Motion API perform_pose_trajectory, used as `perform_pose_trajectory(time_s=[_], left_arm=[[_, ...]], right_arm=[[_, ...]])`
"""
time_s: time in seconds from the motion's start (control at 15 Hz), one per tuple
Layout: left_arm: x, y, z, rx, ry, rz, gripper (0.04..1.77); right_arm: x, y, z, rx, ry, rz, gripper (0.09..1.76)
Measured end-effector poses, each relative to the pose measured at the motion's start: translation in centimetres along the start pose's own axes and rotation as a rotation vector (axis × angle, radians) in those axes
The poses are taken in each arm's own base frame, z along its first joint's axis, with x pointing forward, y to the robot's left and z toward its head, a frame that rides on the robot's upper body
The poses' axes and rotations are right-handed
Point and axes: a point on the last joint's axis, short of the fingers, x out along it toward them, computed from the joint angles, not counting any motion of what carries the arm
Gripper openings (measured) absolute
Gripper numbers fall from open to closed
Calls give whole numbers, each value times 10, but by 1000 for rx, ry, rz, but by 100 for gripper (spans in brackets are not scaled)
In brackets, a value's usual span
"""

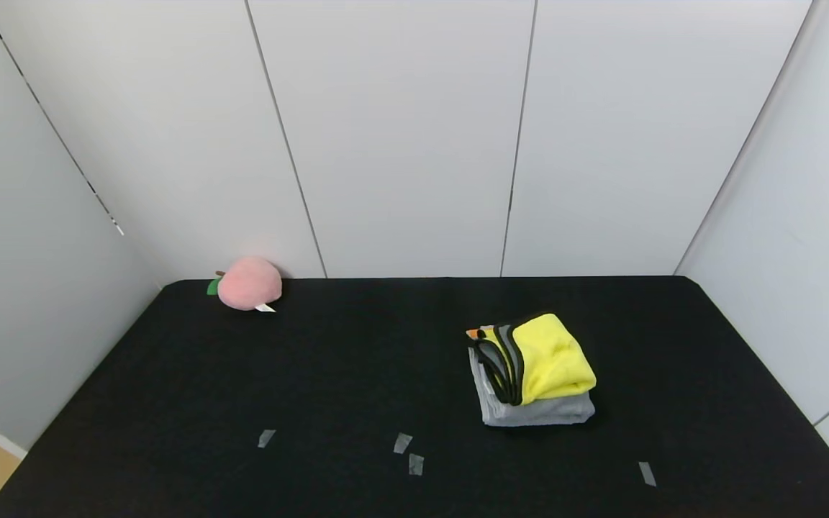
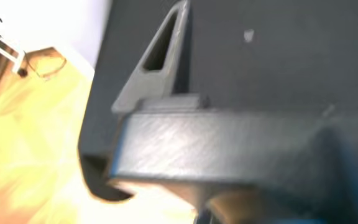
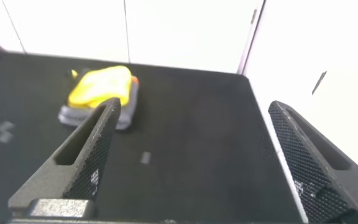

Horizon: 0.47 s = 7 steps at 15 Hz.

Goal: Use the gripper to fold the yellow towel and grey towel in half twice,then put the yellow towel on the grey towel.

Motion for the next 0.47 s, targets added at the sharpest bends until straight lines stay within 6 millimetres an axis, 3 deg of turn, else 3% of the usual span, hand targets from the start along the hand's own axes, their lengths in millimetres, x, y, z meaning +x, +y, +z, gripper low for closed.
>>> perform_pose_trajectory(time_s=[0.27, 0.47], left_arm=[[12, 0, -30, 80, 38, 8, 172], [14, 0, -35, 54, 56, 10, 172]], right_arm=[[3, 1, -17, -41, 49, 1, 171], [3, 1, -21, -26, 87, -14, 171]])
